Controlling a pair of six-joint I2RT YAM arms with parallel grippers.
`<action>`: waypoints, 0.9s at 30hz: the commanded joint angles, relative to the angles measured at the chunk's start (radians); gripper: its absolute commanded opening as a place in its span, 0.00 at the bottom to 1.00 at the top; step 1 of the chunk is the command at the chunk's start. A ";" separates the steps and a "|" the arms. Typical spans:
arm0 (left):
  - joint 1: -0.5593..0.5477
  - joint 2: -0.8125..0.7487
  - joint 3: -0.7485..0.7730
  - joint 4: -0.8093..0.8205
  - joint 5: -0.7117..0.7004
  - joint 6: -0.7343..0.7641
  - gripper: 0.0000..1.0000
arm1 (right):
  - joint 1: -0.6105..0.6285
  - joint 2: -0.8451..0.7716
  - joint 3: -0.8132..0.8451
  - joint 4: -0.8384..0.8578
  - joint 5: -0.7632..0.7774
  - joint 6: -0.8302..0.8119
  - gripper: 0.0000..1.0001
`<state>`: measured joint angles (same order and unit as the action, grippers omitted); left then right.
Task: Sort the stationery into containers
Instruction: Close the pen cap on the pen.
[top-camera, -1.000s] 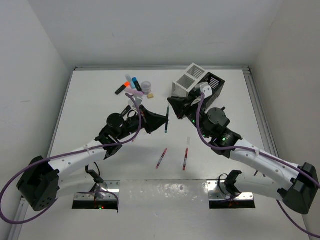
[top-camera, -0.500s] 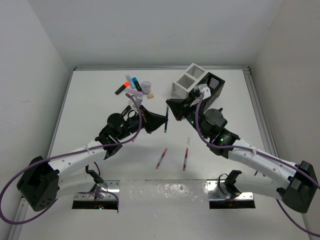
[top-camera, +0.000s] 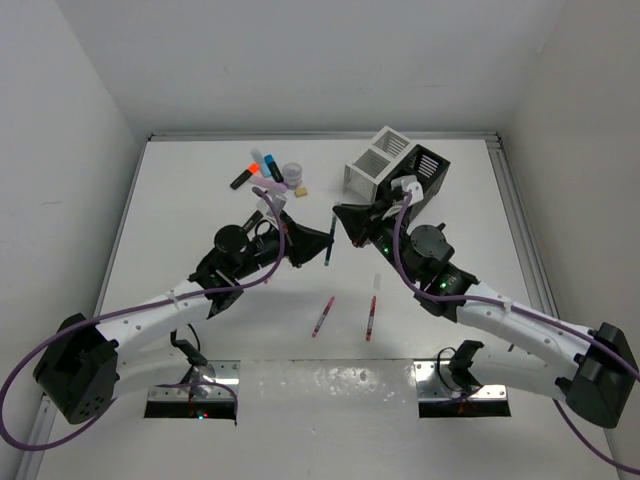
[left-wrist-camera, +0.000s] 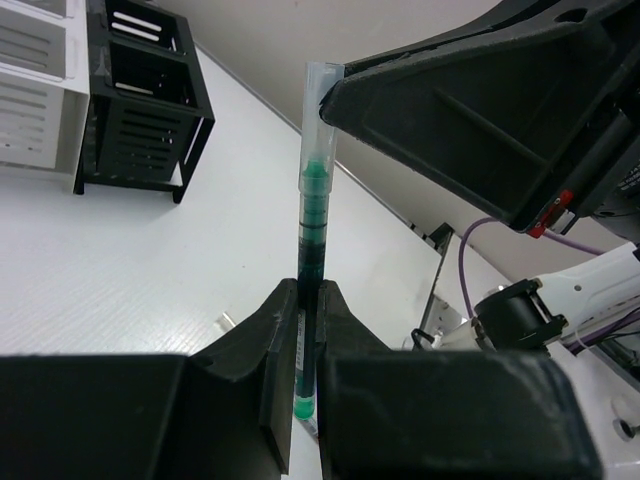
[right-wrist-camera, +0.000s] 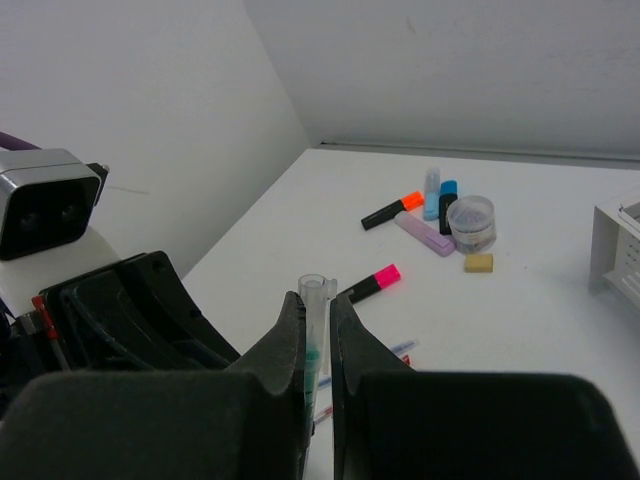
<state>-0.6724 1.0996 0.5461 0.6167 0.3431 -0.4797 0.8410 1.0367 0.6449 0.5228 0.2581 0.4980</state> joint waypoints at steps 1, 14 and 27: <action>0.033 -0.040 0.035 0.123 -0.044 0.038 0.00 | 0.030 0.002 -0.031 -0.063 -0.030 -0.018 0.00; 0.050 -0.035 0.054 0.190 0.025 0.150 0.00 | 0.130 0.074 -0.206 0.058 0.072 0.028 0.00; 0.086 -0.032 0.064 0.166 0.016 0.124 0.00 | 0.190 0.117 -0.301 0.088 0.133 0.053 0.00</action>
<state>-0.6365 1.1000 0.5404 0.4664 0.4438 -0.3458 0.9749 1.1019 0.4271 0.8345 0.4759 0.5293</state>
